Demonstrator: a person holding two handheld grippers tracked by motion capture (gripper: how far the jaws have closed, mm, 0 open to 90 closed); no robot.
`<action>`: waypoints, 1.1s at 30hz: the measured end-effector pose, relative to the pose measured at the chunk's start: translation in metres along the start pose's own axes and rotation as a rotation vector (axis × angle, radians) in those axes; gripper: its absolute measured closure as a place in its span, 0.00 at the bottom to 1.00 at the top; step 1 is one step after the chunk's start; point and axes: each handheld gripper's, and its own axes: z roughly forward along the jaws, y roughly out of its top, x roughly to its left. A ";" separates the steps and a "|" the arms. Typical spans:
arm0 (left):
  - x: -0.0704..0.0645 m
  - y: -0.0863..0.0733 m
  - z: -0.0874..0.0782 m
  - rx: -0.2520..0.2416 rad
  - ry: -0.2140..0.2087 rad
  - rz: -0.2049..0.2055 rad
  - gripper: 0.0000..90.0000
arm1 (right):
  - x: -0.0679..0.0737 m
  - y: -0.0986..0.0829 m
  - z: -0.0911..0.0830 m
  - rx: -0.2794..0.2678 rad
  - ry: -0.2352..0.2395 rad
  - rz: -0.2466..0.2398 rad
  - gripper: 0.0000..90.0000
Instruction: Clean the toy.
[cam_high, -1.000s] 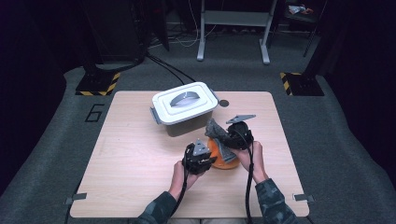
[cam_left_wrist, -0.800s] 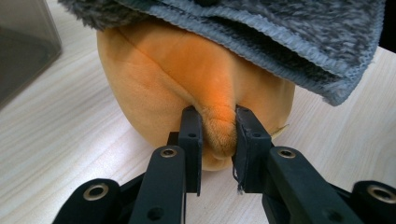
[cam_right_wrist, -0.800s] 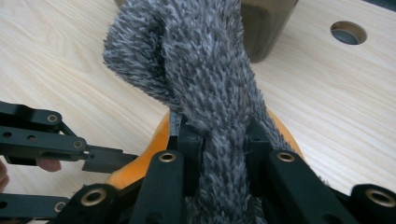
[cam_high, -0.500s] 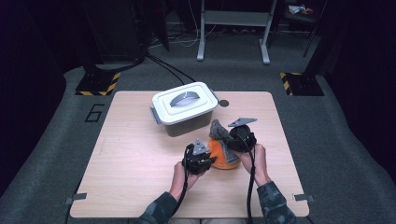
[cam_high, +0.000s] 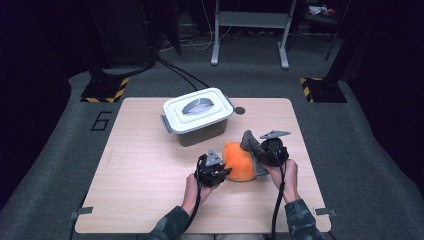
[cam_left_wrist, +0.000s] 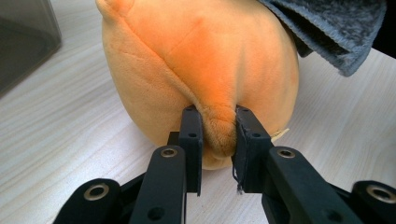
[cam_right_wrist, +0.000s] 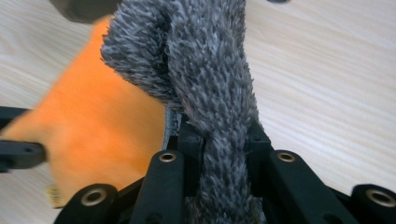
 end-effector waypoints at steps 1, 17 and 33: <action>0.000 0.000 0.000 0.000 0.000 0.000 0.84 | 0.000 0.000 0.000 0.000 0.000 0.000 0.83; 0.001 0.001 -0.001 -0.003 0.000 0.009 0.84 | -0.039 -0.027 0.017 0.084 -0.040 0.123 0.83; -0.003 0.006 -0.002 -0.007 0.004 0.016 0.84 | 0.044 0.039 -0.010 -0.048 0.136 -0.072 0.83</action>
